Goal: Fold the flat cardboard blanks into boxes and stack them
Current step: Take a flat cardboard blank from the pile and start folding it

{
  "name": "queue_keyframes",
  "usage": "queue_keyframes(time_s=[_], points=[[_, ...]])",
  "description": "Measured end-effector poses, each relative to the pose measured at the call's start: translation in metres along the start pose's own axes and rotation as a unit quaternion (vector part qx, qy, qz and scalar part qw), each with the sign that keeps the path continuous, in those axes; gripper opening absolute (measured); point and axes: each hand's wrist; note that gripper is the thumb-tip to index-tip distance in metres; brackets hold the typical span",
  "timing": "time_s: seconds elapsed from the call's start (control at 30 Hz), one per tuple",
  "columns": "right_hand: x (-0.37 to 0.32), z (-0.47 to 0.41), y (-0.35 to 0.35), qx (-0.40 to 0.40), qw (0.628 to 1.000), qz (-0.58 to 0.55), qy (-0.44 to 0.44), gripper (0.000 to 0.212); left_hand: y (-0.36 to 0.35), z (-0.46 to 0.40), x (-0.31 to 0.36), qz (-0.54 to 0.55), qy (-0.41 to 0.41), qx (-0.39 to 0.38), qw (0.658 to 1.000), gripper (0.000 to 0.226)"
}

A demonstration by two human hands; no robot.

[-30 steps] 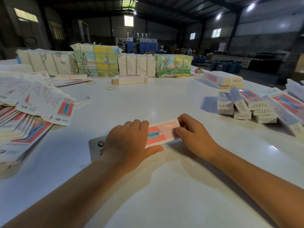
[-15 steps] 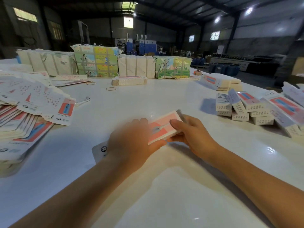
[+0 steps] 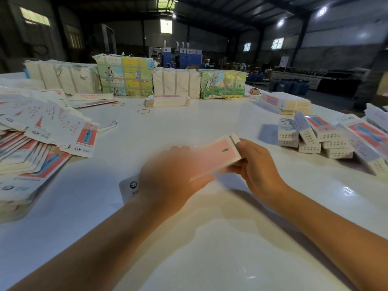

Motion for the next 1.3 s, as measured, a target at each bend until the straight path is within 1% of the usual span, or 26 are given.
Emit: queue_keyframes(time_s=[0.07,0.17,0.2,0.27,0.33,0.4,0.47,0.53,0.57,0.6,0.63,0.7,0.73,0.8,0.83,0.87,0.93,0.97,1.03,1.1,1.23,1.3], points=[[0.000,0.002,-0.001,-0.013,1.000,0.018,0.019,0.044,-0.002,0.001,-0.001,0.000,-0.005,-0.002,1.000,0.068],[0.000,0.003,0.000,-0.029,0.998,0.036,0.032,0.058,-0.002,0.001,-0.002,-0.003,-0.012,-0.001,1.000,0.065],[0.001,0.003,0.001,-0.033,0.998,0.046,0.040,0.057,-0.002,0.001,-0.002,-0.003,-0.015,0.003,1.000,0.065],[0.000,0.004,0.001,-0.039,0.995,0.078,0.056,0.042,-0.001,0.000,-0.001,-0.002,-0.020,0.009,1.000,0.067],[0.002,0.006,0.000,-0.023,0.985,0.153,0.073,0.033,0.000,0.000,0.000,-0.008,-0.024,0.010,1.000,0.068],[0.004,0.008,-0.001,-0.006,0.966,0.241,0.095,0.032,0.000,0.000,0.002,-0.022,-0.023,0.004,0.999,0.069],[0.002,0.012,-0.003,-0.006,0.951,0.290,0.106,0.030,0.001,0.001,0.002,-0.037,-0.024,0.002,0.999,0.068],[-0.001,0.014,-0.005,-0.009,0.938,0.327,0.115,0.035,0.002,0.002,0.002,-0.055,-0.027,0.006,0.998,0.068],[-0.002,0.015,-0.006,-0.010,0.934,0.337,0.115,0.033,0.002,0.003,0.002,-0.062,-0.030,0.009,0.998,0.069],[-0.001,0.015,-0.008,-0.011,0.937,0.332,0.106,0.028,0.002,0.003,0.003,-0.066,-0.032,0.010,0.997,0.069],[-0.001,0.015,-0.010,-0.012,0.948,0.305,0.085,0.024,0.002,0.003,0.004,-0.069,-0.030,0.008,0.997,0.070],[-0.003,0.014,-0.015,-0.030,0.978,0.203,0.026,0.029,0.002,0.003,0.006,-0.067,-0.018,0.002,0.998,0.070],[-0.003,0.013,-0.015,-0.048,0.987,0.155,0.004,0.033,0.001,0.003,0.006,-0.062,-0.008,-0.002,0.998,0.069],[-0.004,0.010,-0.014,-0.064,0.994,0.089,-0.027,0.041,0.001,0.002,0.004,-0.040,0.016,-0.016,0.999,0.067],[-0.004,0.009,-0.012,-0.057,0.995,0.075,-0.031,0.046,0.001,0.002,0.004,-0.028,0.028,-0.024,0.999,0.067],[-0.004,0.008,-0.012,-0.043,0.996,0.078,-0.021,0.046,0.002,0.001,0.003,-0.016,0.037,-0.030,0.999,0.070],[-0.001,0.007,-0.011,0.003,0.992,0.127,0.027,0.027,0.003,0.000,0.002,-0.003,0.059,-0.033,0.998,0.078],[0.000,0.008,-0.012,0.023,0.987,0.155,0.047,0.021,0.003,-0.001,0.002,0.001,0.067,-0.030,0.997,0.082],[0.001,0.009,-0.013,0.032,0.980,0.182,0.074,0.024,0.002,-0.001,0.001,0.012,0.066,-0.019,0.998,0.084],[0.002,0.011,-0.013,0.023,0.974,0.203,0.097,0.025,0.002,0.000,0.000,0.021,0.056,-0.022,0.998,0.085],[-0.001,0.016,-0.012,0.012,0.954,0.260,0.149,0.024,0.006,0.002,0.001,0.030,0.027,-0.016,0.999,0.075],[-0.004,0.016,-0.011,0.009,0.950,0.268,0.163,0.021,0.006,0.003,-0.001,0.025,0.018,-0.009,0.999,0.076]])
Point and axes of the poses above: each hand's wrist, its own z-axis away from the middle knuckle, its own y-axis out of the back of the hand, x = y × z, and after that the axes turned 10 degrees about -x, right-handed
